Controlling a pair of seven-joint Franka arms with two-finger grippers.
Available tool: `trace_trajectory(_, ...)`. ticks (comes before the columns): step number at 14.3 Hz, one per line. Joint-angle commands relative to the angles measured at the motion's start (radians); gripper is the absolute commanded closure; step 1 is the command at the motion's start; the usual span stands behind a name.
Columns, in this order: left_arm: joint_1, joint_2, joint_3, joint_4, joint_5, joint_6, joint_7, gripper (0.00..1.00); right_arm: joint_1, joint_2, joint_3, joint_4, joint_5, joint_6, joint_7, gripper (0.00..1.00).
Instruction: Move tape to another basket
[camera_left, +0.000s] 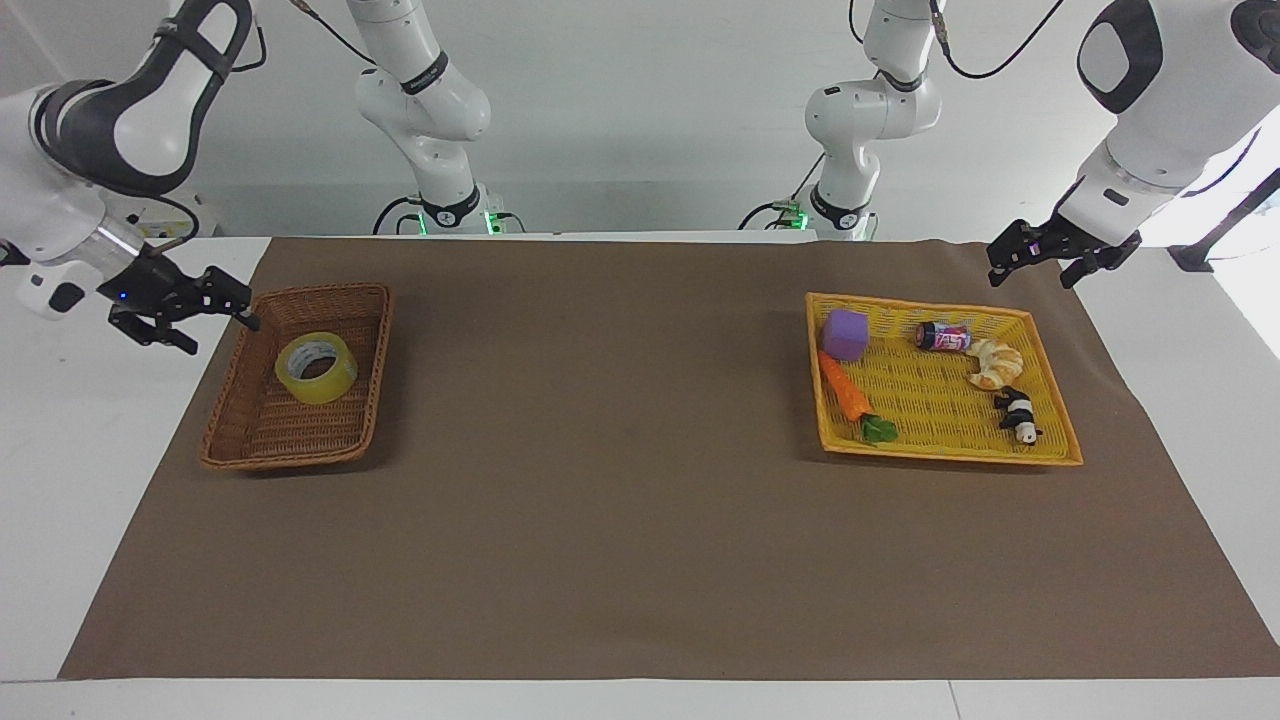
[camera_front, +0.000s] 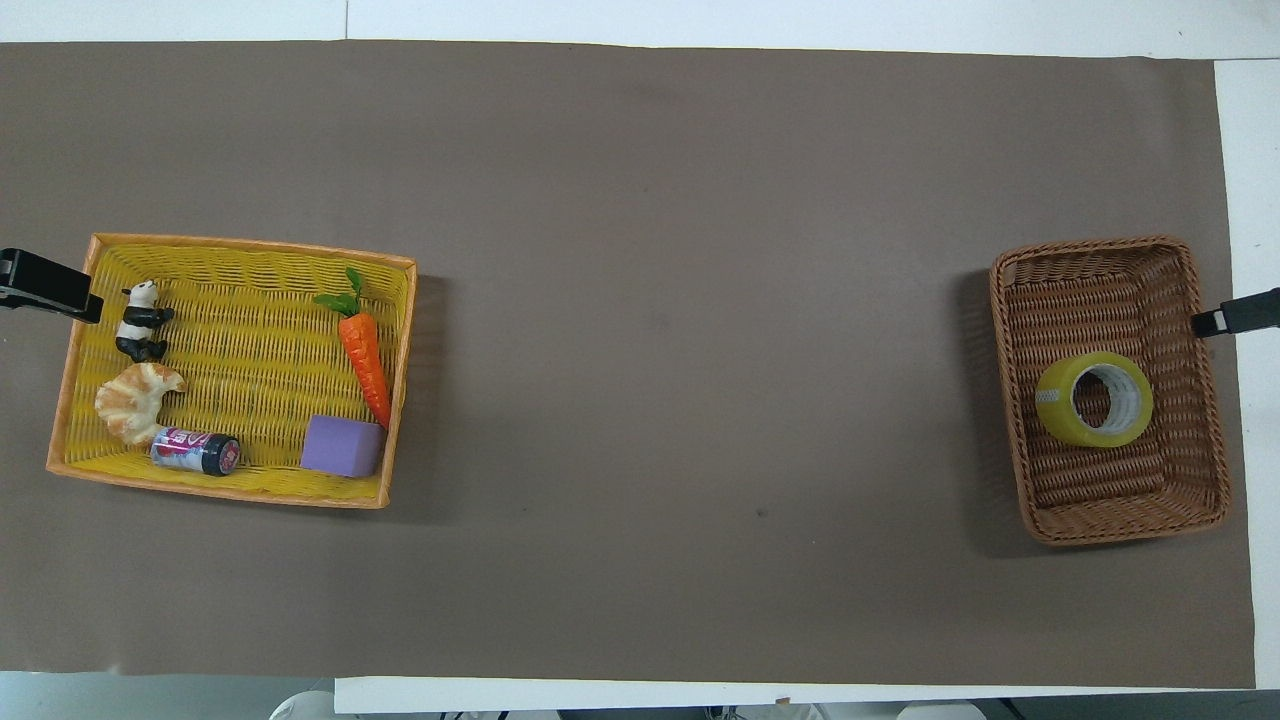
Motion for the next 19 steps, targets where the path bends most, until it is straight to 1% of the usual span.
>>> trace_trajectory(1, -0.008, -0.008, 0.009, -0.008, 0.017, -0.010, 0.014, 0.00, 0.079, -0.081, 0.004, -0.001, -0.094, -0.061, 0.157, 0.00)
trace_trajectory(2, -0.008, -0.009, 0.009, -0.008, 0.017, -0.010, 0.014, 0.00, 0.110, -0.088, 0.007, 0.022, -0.158, -0.080, 0.174, 0.00)
trace_trajectory(3, -0.008, -0.008, 0.009, -0.008, 0.017, -0.010, 0.014, 0.00, 0.141, -0.086, 0.007, 0.063, -0.194, -0.113, 0.188, 0.00)
trace_trajectory(5, -0.008, -0.008, 0.009, -0.008, 0.017, -0.010, 0.014, 0.00, 0.164, -0.053, 0.010, 0.174, -0.199, -0.237, 0.203, 0.00)
trace_trajectory(6, -0.008, -0.008, 0.009, -0.008, 0.017, -0.010, 0.014, 0.00, 0.164, -0.036, 0.016, 0.220, -0.199, -0.280, 0.203, 0.00)
trace_trajectory(8, -0.008, -0.008, 0.009, -0.008, 0.017, -0.010, 0.014, 0.00, 0.161, -0.007, 0.018, 0.271, -0.191, -0.302, 0.225, 0.00)
trace_trajectory(10, -0.008, -0.008, 0.009, -0.008, 0.017, -0.010, 0.014, 0.00, 0.164, 0.004, 0.016, 0.292, -0.185, -0.316, 0.252, 0.00)
trace_trajectory(12, -0.008, -0.008, 0.009, -0.008, 0.017, -0.010, 0.014, 0.00, 0.205, 0.021, 0.001, 0.298, -0.199, -0.316, 0.263, 0.00)
trace_trajectory(14, -0.008, -0.009, 0.009, -0.008, 0.017, -0.010, 0.014, 0.00, 0.213, 0.023, -0.001, 0.298, -0.196, -0.313, 0.301, 0.00)
trace_trajectory(19, -0.008, -0.009, 0.009, -0.008, 0.017, -0.010, 0.014, 0.00, 0.215, -0.009, -0.019, 0.289, -0.188, -0.316, 0.305, 0.00)
